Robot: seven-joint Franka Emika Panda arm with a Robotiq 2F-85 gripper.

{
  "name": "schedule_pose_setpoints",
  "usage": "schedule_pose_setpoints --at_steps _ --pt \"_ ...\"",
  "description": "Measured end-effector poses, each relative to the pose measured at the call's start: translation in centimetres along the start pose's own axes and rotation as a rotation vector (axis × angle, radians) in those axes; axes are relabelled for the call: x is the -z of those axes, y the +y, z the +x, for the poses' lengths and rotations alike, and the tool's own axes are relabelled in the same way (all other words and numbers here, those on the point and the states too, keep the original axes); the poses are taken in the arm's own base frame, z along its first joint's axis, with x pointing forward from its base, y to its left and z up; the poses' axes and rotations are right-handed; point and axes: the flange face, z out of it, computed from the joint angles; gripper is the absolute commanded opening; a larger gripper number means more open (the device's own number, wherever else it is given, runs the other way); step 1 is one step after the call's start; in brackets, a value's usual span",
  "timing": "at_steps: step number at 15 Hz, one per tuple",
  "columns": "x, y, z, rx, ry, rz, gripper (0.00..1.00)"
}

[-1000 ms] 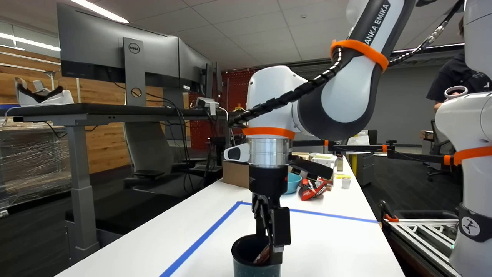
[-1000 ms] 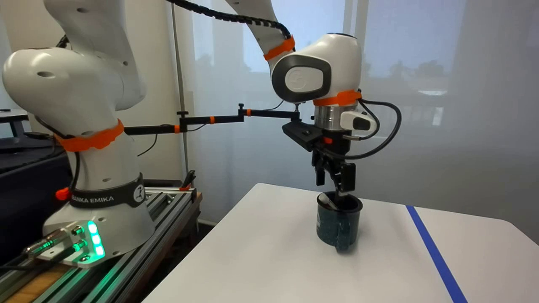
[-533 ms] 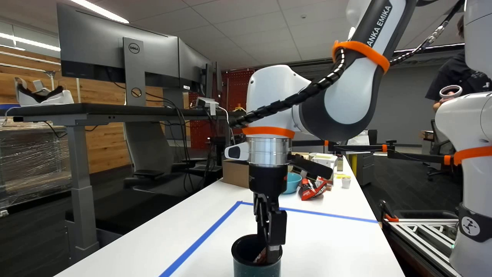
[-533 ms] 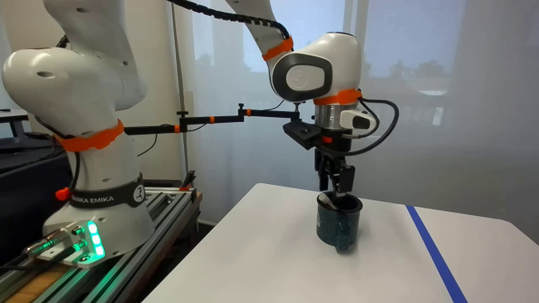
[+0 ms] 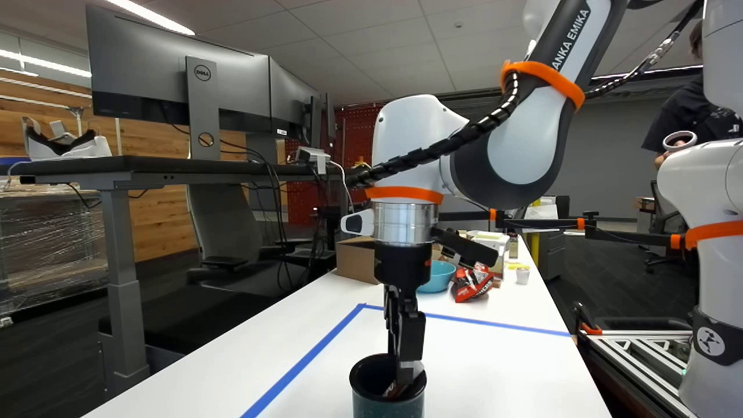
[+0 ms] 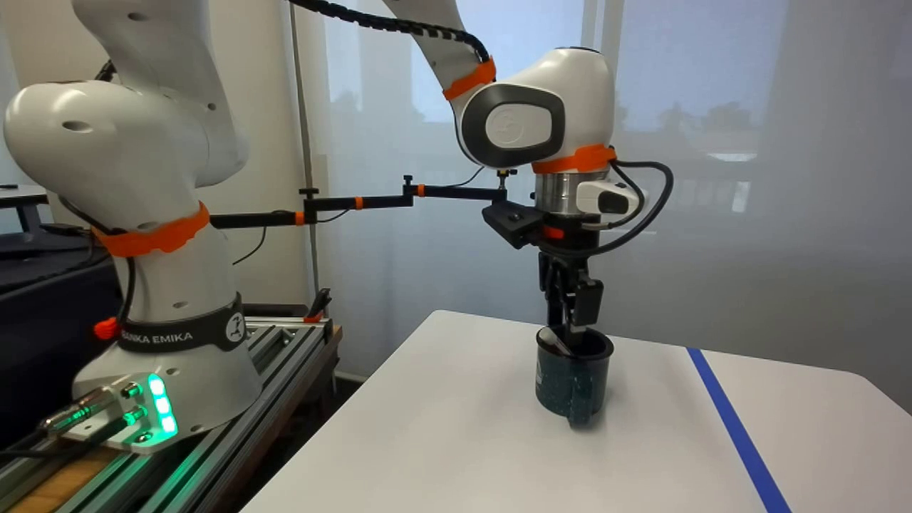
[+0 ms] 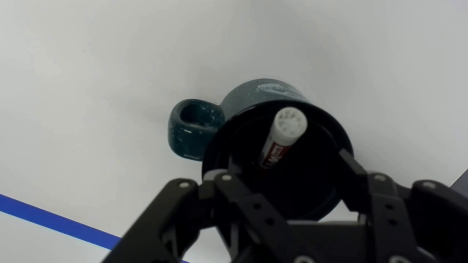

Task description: Remove the marker from the cup and put it on the table inside the border

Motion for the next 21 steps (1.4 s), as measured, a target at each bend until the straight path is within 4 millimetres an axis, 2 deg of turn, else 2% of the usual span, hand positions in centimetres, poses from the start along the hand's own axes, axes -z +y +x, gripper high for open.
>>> schedule_pose_setpoints --at_steps 2,5,10,14,15,16,17,20,21 --pt "0.0 0.1 0.0 -0.010 0.000 -0.001 0.60" --pt "0.0 0.1 0.0 -0.018 -0.001 -0.006 0.52" --pt "0.0 0.1 0.0 -0.023 -0.002 -0.011 0.56" --pt "-0.4 0.0 -0.3 -0.022 -0.011 -0.009 0.54" --pt "-0.6 0.0 -0.3 -0.022 -0.015 -0.009 0.51" --pt "-0.7 -0.1 -0.4 -0.021 -0.018 -0.008 0.30" --pt "-0.8 -0.1 -0.4 -0.021 -0.019 -0.008 0.26" --pt "-1.2 -0.3 -0.5 -0.017 -0.028 -0.006 0.01" --pt "-1.4 -0.4 -0.5 -0.015 -0.032 -0.006 0.03"
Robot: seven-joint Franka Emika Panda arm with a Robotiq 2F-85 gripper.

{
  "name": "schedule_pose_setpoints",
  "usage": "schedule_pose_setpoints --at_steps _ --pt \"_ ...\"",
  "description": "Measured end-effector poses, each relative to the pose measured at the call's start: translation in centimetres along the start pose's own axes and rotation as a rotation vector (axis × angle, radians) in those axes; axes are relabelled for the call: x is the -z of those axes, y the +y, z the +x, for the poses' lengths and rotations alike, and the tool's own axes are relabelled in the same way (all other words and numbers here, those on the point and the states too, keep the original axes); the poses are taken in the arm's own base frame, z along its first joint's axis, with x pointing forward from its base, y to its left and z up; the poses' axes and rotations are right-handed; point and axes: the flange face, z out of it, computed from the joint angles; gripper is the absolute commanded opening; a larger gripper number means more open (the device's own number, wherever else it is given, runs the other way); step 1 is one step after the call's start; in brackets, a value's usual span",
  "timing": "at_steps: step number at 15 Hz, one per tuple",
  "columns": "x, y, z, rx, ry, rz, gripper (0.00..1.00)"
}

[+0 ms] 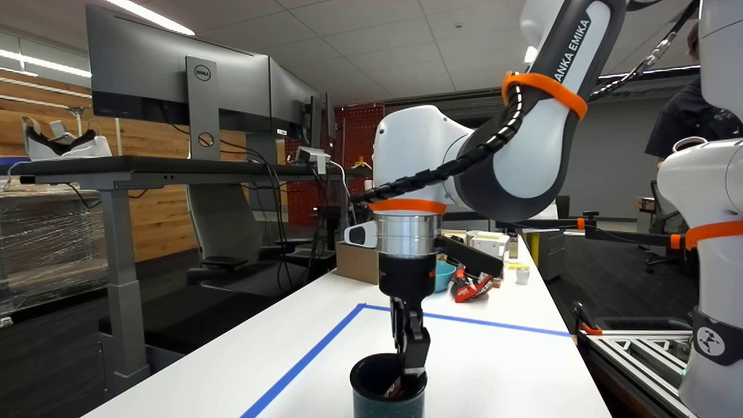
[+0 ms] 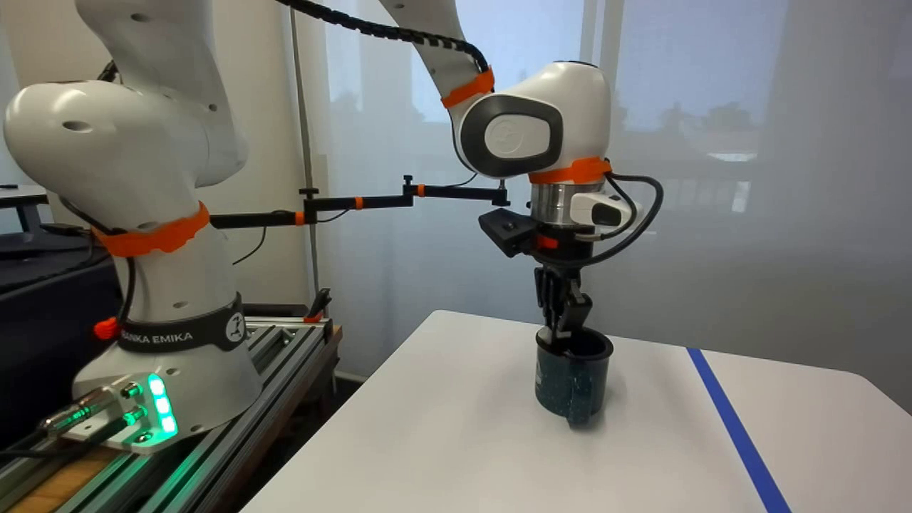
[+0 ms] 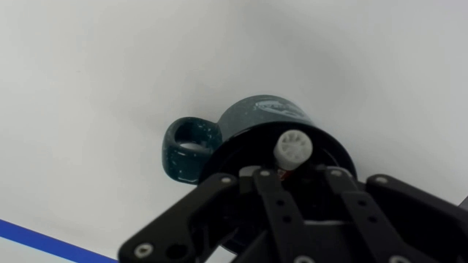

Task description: Remove the marker from the cup and put it on the table inside the border

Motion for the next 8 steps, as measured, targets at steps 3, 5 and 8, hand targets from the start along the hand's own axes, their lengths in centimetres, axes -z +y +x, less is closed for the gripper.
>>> schedule_pose_setpoints --at_steps 3,5,8 --pt "-0.01 -0.15 0.05 0.003 0.000 0.000 0.05" --pt "0.00 -0.28 0.07 0.006 0.000 0.001 0.05" --pt "0.08 -0.68 0.12 0.015 0.002 0.001 0.05"
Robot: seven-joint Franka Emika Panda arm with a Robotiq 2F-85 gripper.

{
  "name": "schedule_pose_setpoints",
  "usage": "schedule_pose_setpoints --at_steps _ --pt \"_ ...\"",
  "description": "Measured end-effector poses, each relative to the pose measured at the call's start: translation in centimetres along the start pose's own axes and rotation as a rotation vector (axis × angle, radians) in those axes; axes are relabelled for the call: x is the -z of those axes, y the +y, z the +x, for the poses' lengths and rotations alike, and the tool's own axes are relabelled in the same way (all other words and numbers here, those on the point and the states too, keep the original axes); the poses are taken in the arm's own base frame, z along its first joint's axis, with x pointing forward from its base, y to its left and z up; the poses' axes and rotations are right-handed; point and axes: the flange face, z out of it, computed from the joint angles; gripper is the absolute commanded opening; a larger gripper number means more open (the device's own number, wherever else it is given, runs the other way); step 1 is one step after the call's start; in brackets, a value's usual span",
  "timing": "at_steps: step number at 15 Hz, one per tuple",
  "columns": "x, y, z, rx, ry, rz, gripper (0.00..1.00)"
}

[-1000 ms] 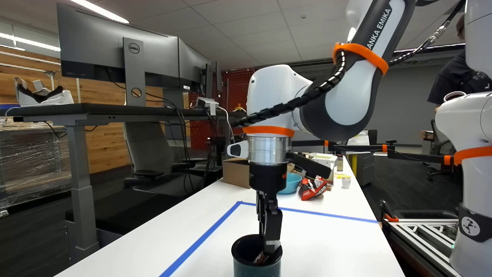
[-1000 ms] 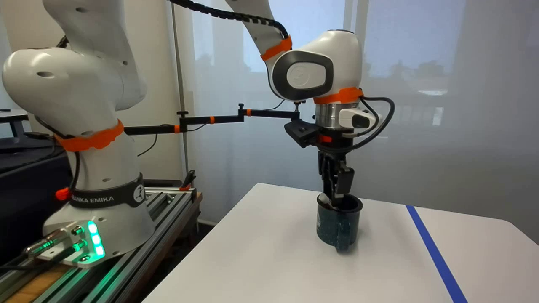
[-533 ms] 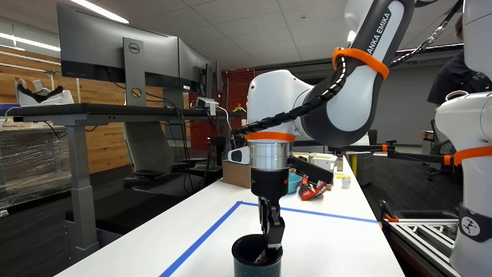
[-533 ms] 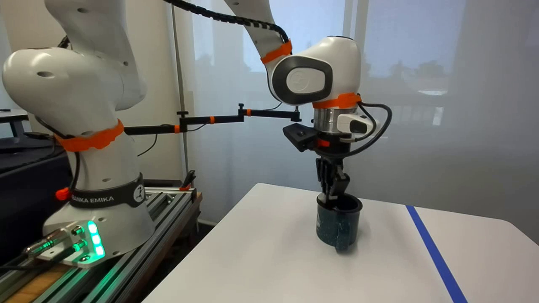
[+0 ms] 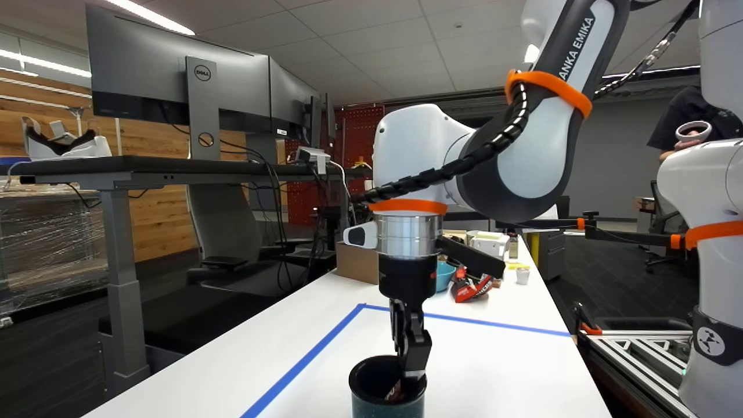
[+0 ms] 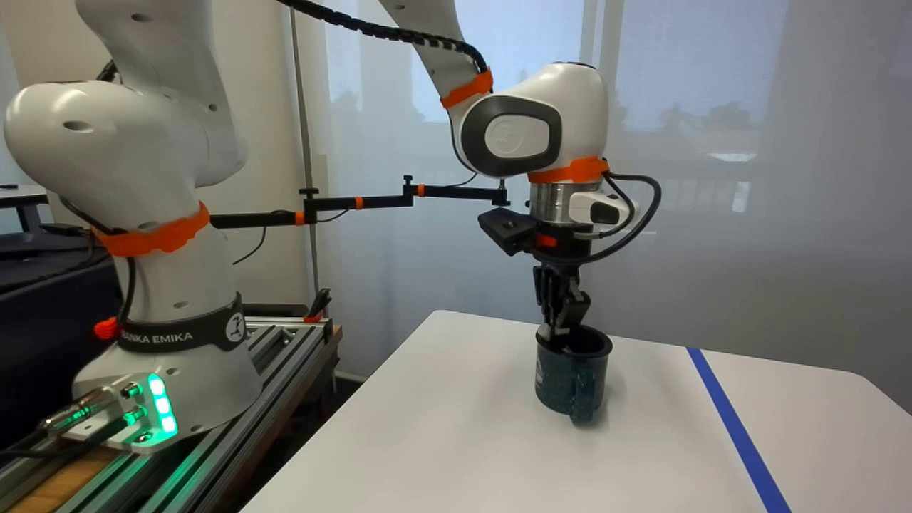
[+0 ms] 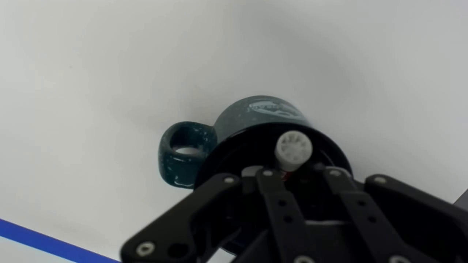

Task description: Remove the marker from the cup and put it on the table inside the border

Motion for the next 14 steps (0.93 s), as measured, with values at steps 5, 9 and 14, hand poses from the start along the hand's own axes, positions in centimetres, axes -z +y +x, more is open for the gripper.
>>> schedule_pose_setpoints --at_steps 5,9,14 --pt "1.8 -1.2 -0.2 0.003 0.033 -0.012 0.05" --pt "4.4 -2.9 -2.6 -0.018 0.073 -0.025 0.05" --pt "6.7 -5.9 -7.7 -0.009 0.117 -0.064 0.05"
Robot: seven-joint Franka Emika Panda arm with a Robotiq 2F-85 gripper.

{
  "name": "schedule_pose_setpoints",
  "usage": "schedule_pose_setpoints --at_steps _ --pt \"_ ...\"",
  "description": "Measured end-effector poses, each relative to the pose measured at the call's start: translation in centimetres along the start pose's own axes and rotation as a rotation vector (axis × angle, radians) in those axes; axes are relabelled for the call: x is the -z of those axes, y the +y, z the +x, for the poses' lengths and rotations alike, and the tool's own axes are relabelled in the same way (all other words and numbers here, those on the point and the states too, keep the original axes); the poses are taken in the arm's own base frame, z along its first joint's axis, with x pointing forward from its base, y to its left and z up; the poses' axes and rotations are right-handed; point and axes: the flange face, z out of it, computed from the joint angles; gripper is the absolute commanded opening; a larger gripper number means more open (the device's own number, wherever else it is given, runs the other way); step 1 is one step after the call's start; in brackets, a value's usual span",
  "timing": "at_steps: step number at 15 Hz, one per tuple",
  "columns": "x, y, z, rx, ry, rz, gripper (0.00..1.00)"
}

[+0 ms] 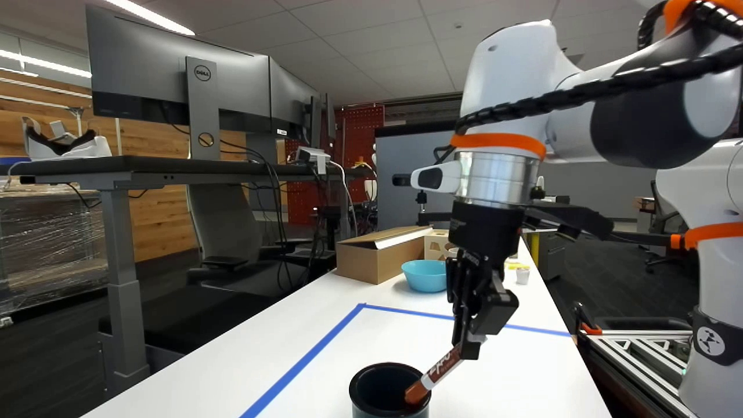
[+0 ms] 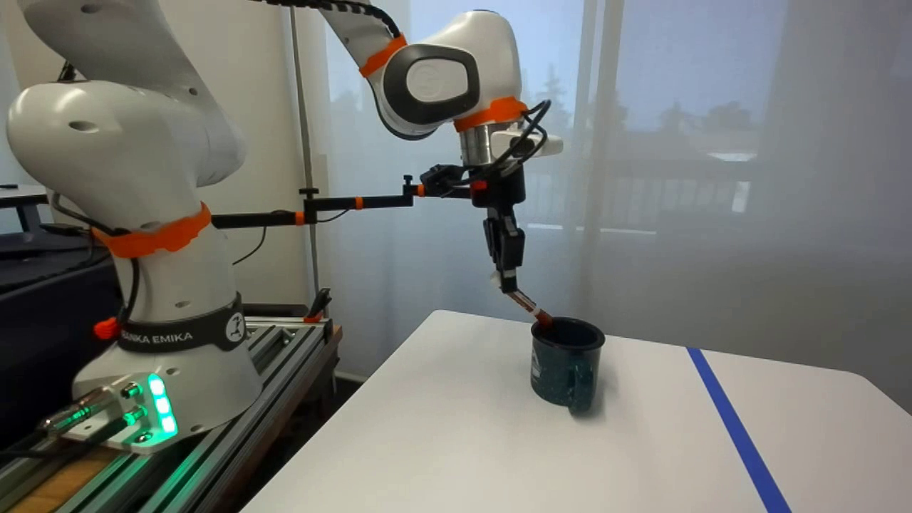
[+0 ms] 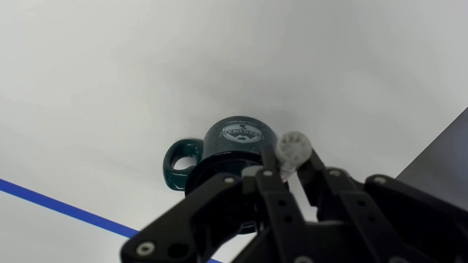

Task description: Remove the marker from the cup and put it on the table inside the border

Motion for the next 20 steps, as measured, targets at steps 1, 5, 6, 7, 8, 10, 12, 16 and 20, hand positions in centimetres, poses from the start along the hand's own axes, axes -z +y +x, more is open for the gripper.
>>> schedule_pose_setpoints --at_steps 1,5,6,7,8,10,12,16,20 --pt "0.9 -0.7 -0.2 0.010 0.021 -0.013 0.05" --pt "4.0 -2.4 0.6 0.046 0.098 -0.035 0.05" --pt "4.2 -2.6 0.6 0.057 0.102 -0.032 0.05" --pt "4.0 -2.8 0.6 0.074 0.099 -0.026 0.05" --pt "3.6 -2.8 0.6 0.092 0.094 -0.019 0.05" --pt "1.7 -2.8 0.6 0.134 0.076 0.008 0.05" --pt "-1.2 -2.7 0.5 0.188 0.051 0.053 0.05" --pt "-8.0 -2.6 -1.1 0.303 -0.031 0.137 0.05" --pt "-11.6 -2.6 -2.7 0.404 -0.100 0.177 0.05"
